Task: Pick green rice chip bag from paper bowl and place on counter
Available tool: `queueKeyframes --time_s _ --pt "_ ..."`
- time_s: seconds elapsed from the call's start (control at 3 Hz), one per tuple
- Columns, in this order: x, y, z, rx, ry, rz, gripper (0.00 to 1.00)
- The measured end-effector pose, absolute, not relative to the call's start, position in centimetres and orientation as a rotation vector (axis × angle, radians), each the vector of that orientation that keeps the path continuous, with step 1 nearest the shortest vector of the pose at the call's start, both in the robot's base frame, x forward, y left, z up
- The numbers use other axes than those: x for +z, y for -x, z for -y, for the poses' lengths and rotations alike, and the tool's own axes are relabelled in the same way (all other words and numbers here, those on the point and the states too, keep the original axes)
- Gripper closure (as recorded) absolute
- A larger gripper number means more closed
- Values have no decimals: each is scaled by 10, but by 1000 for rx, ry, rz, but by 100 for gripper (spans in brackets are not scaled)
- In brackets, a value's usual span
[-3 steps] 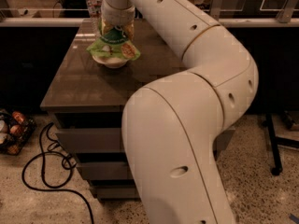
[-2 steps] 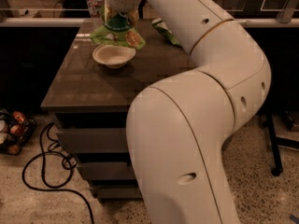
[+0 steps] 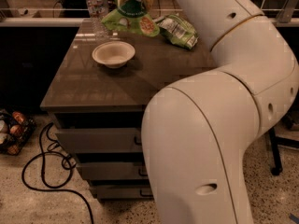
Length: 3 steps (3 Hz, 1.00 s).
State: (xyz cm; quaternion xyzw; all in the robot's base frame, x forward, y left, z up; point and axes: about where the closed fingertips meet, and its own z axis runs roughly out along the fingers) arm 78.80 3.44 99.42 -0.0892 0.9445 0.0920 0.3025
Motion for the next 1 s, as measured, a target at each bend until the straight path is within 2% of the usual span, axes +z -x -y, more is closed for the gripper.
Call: queueKeyframes --time_s 1.0 --pt "988 -773 44 185 287 -2451 100"
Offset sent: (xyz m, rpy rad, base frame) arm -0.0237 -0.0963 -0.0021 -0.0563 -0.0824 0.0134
